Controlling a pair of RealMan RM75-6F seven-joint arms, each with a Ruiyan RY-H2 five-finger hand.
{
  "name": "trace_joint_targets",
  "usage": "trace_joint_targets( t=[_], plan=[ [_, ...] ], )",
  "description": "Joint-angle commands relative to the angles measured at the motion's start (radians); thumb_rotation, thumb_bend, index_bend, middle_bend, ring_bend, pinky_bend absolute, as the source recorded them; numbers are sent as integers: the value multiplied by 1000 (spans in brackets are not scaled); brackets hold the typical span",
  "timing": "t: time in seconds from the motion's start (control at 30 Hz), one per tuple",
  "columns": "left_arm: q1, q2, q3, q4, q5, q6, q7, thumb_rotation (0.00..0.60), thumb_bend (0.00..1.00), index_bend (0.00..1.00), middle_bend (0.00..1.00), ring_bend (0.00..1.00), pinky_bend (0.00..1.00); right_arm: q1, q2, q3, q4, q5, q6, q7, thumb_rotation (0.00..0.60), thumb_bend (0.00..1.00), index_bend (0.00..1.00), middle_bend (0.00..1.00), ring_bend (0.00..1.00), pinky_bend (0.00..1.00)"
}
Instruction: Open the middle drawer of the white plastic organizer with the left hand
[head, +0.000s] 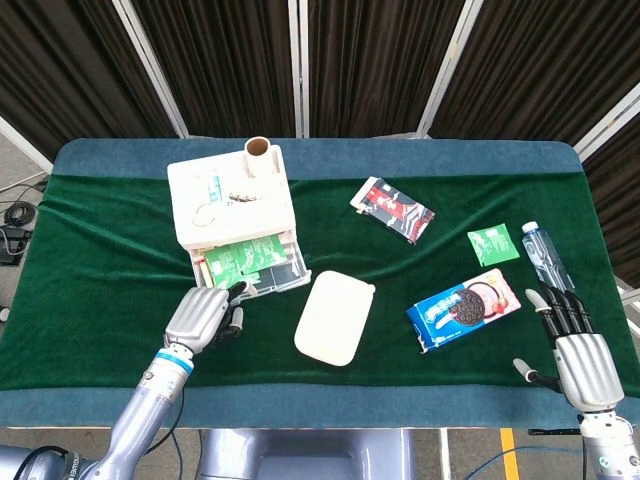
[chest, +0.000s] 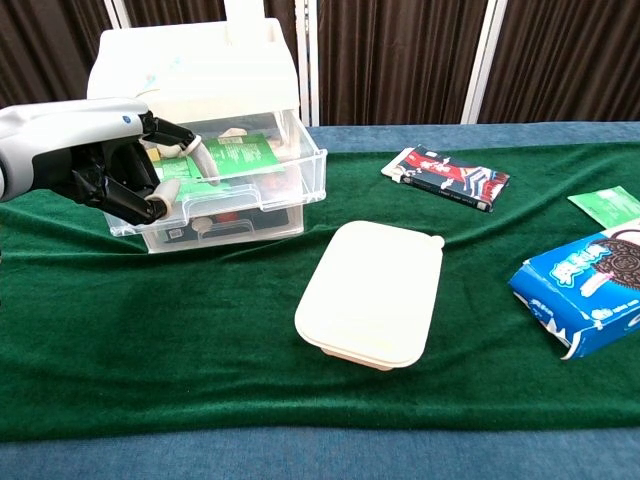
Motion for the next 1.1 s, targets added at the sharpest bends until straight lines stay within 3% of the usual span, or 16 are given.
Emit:
trace_joint_targets(
  t=[0.03, 0.37, 0.53, 0.7, 0.9, 1.1],
  plan=[
    [0, 0, 0, 1, 1, 0, 0, 600, 727, 404, 950, 815, 843, 0, 0, 0, 0, 0, 0, 0, 600, 37, 0, 0, 0, 0],
    [8, 6, 0, -4, 19, 5, -15, 600, 726, 363, 950, 815, 843, 0, -1, 0, 0, 0, 0, -2, 600, 36, 0, 0, 0, 0],
    [20, 10, 4, -8, 58, 19, -25, 600, 713, 155, 950, 815, 843, 0, -1, 0, 1, 0, 0, -2, 600, 36, 0, 0, 0, 0],
    [36, 23, 9, -15, 94, 25, -48, 600, 704, 49, 950, 815, 843, 0, -1, 0, 1, 0, -1, -3, 600, 36, 0, 0, 0, 0],
    [78, 55, 30, -26, 165, 38, -105, 600, 692, 22, 950, 815, 843, 0, -1, 1, 2, 3, -1, -3, 600, 36, 0, 0, 0, 0],
    [155, 104, 79, -9, 309, 81, -199, 600, 665, 21, 948, 814, 820, 0, -2, 1, 2, 3, -2, -7, 600, 36, 0, 0, 0, 0]
  ],
)
